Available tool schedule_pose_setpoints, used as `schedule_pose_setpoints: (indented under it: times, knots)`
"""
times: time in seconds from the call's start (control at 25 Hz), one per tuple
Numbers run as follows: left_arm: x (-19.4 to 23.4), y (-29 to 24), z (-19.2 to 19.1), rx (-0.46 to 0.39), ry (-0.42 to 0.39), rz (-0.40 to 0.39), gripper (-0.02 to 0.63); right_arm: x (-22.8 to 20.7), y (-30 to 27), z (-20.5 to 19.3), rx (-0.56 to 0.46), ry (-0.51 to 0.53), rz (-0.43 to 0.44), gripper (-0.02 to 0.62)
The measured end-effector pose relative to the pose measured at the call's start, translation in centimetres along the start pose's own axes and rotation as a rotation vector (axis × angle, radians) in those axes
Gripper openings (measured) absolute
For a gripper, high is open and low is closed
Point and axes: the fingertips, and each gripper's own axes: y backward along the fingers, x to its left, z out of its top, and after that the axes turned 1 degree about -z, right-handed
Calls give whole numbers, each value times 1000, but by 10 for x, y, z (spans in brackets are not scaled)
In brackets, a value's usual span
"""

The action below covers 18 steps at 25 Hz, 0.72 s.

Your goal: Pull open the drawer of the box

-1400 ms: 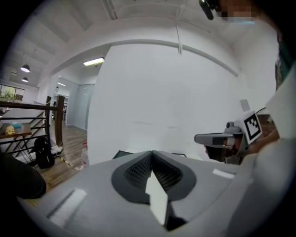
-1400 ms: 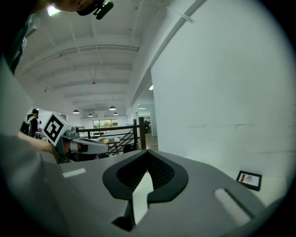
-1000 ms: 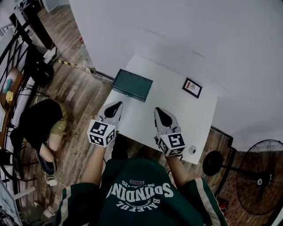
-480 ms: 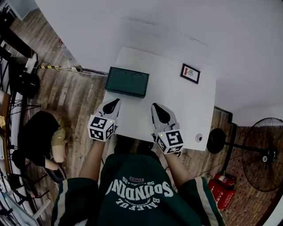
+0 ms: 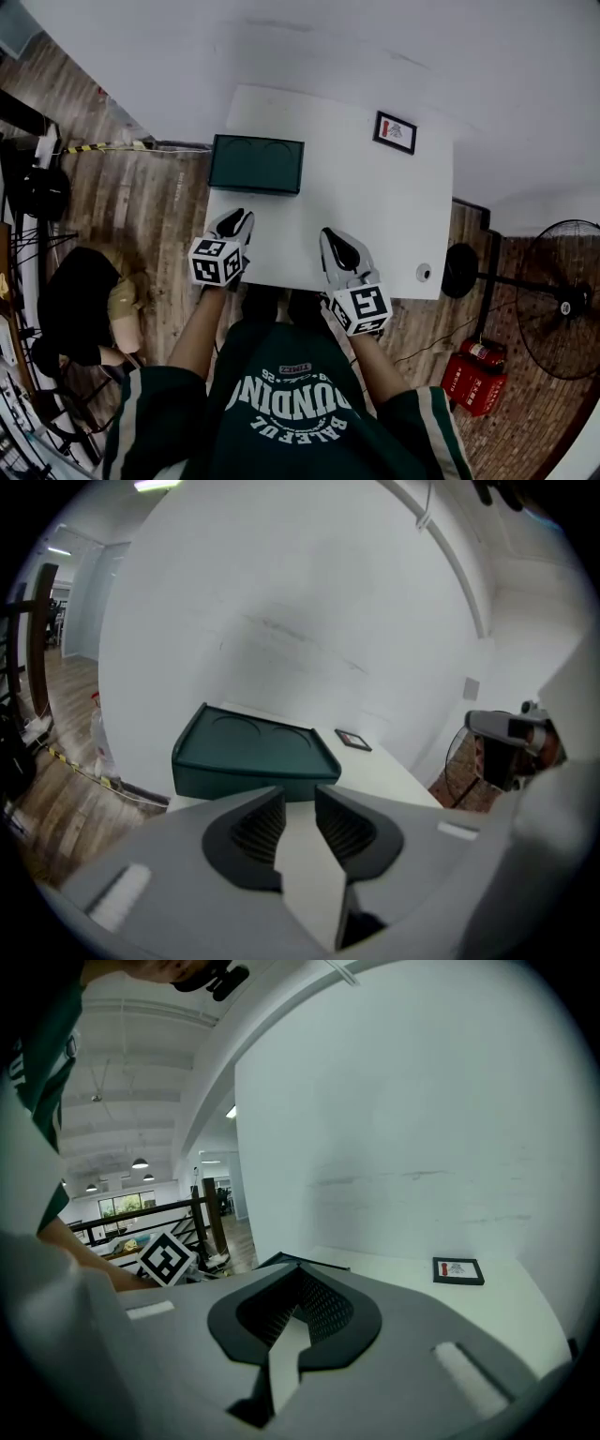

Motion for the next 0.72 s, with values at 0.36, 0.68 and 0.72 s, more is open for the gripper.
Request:
schedule_pose_setpoints:
  times: [0.36,0.68,0.72]
  knots:
    - [37,-55,-21,82,244,43,169,-17,20,-18,42,-22,-75,-2]
    - [59,-83,-34,140,335,99,167,-35,37,-27,55,-45,-144,-2]
    - [59,-84,-34,140,329,103,157,-36,38,-28,57,-47,-148,-2]
